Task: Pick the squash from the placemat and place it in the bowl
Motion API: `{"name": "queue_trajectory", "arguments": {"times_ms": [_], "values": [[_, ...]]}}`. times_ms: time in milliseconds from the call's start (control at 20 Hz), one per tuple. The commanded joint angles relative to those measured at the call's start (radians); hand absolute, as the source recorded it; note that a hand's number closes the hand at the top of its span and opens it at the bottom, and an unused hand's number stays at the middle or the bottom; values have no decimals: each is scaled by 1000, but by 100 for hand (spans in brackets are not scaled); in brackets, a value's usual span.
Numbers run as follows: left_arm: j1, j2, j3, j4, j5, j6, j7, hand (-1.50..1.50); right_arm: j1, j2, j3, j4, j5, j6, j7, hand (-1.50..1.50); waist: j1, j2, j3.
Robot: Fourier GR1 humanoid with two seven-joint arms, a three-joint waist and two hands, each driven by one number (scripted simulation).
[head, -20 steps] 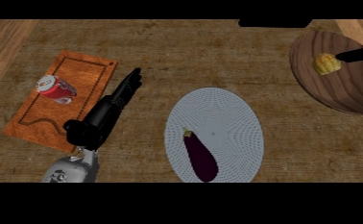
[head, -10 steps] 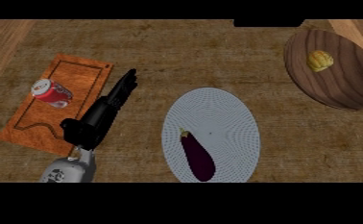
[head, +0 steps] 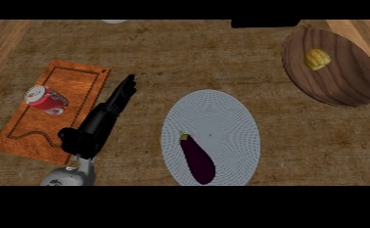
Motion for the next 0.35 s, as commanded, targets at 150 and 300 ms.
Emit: {"name": "queue_trajectory", "arguments": {"times_ms": [150, 300], "values": [[5, 10, 11, -27, 20, -24, 42, 0, 336, 25, -104, -296, -194, 200, -55, -150, 4, 3, 0], [-22, 23, 45, -21, 36, -34, 25, 0, 461, 86, -151, -432, -286, 274, -99, -150, 6, 4, 0]]}}
